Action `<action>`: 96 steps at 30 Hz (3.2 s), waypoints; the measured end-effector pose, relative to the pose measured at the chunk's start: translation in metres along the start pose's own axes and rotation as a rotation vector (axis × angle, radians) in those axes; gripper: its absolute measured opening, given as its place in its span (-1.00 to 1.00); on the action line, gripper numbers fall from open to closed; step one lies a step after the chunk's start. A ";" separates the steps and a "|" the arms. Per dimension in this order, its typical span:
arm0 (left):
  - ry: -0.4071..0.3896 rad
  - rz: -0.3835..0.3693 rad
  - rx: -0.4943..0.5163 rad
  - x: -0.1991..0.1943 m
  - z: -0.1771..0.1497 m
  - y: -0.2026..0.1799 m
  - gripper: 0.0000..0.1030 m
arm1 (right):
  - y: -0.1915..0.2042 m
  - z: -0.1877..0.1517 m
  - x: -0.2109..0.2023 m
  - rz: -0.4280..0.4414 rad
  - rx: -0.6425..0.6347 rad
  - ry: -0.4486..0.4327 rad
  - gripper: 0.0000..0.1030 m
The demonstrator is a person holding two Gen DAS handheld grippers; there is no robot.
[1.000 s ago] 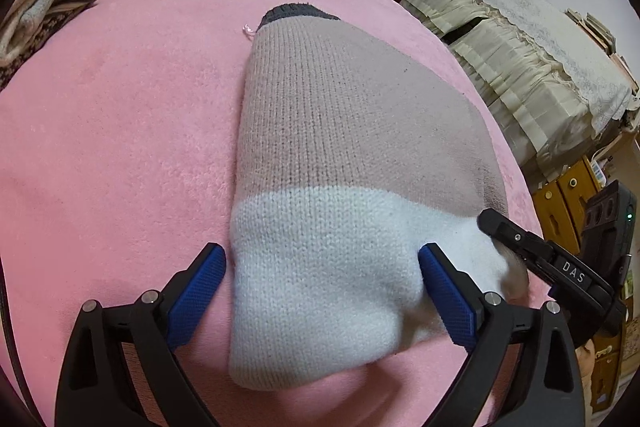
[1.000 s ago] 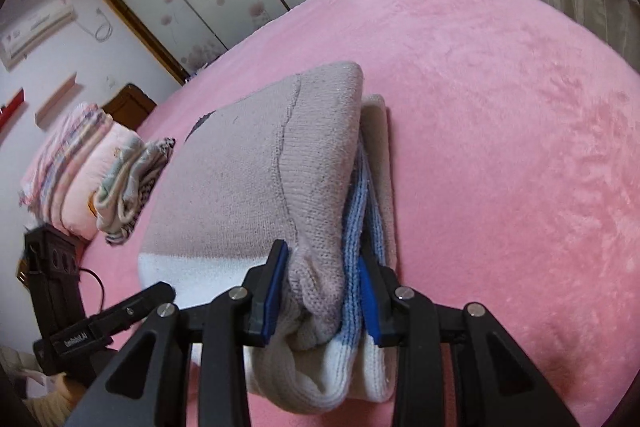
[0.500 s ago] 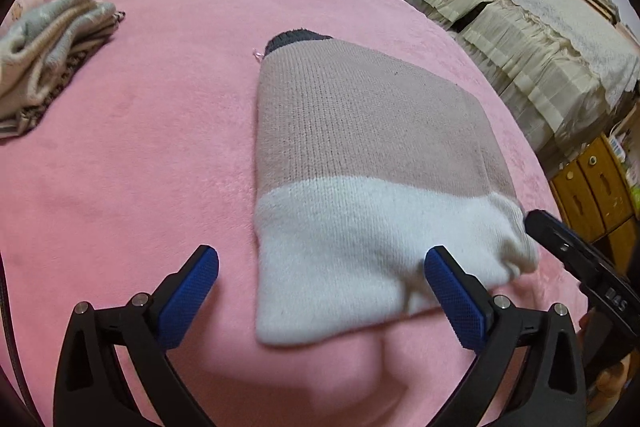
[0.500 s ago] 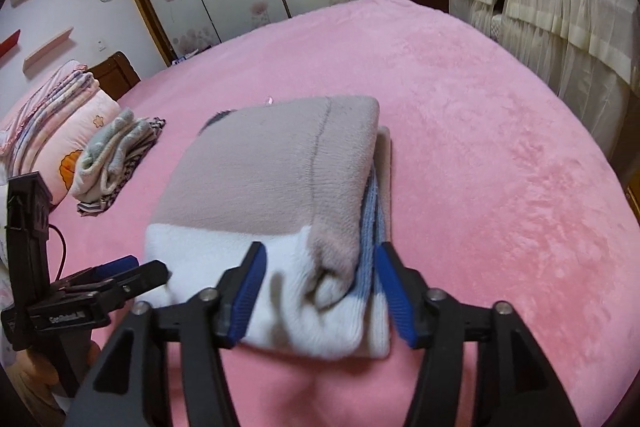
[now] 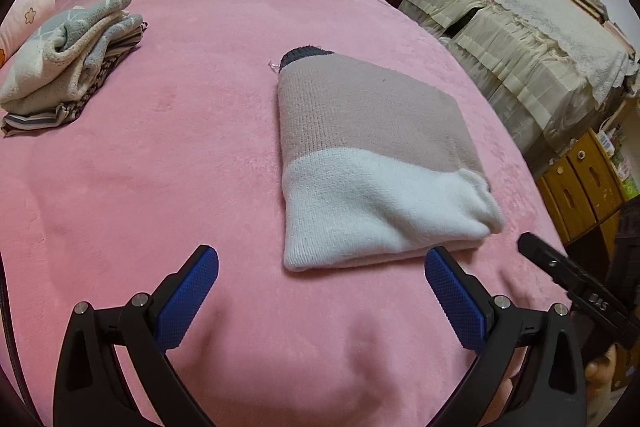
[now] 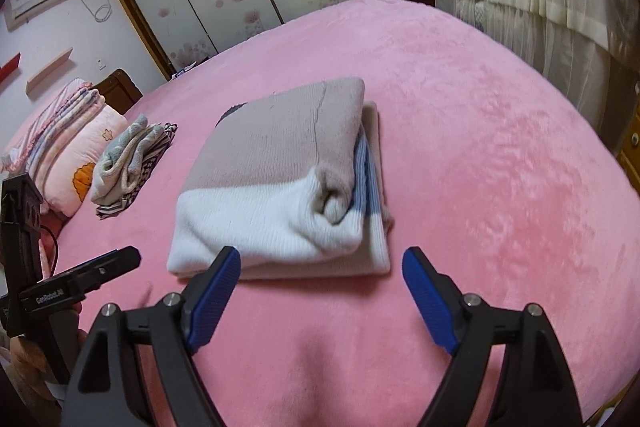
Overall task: Fold small clothes
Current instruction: 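Grasp the folded sweater bundle with both tools and lift it, then carry the sweater with both tools onto the stack of folded clothes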
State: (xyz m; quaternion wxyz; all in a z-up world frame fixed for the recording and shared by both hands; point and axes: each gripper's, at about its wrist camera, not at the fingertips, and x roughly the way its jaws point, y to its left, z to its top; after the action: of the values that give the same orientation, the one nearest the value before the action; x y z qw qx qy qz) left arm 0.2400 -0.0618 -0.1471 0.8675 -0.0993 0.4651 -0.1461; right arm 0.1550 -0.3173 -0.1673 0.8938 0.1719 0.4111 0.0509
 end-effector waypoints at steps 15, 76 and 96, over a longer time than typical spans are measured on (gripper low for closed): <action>-0.039 -0.013 0.035 0.010 0.059 -0.013 0.99 | -0.009 0.058 0.027 0.040 -0.019 0.028 0.77; -0.204 0.020 -0.131 -0.209 0.090 0.215 0.08 | 0.317 0.079 0.044 0.470 -0.114 0.097 -0.30; -0.214 0.182 -0.241 -0.071 0.271 0.440 0.15 | 0.473 0.189 0.299 0.394 -0.001 0.137 -0.30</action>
State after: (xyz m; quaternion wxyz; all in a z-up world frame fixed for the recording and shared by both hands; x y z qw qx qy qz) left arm 0.5001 0.3852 -0.0792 0.9034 -0.1749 0.3914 0.0011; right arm 0.5170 0.1449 -0.1028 0.8366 0.2447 0.4293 0.2365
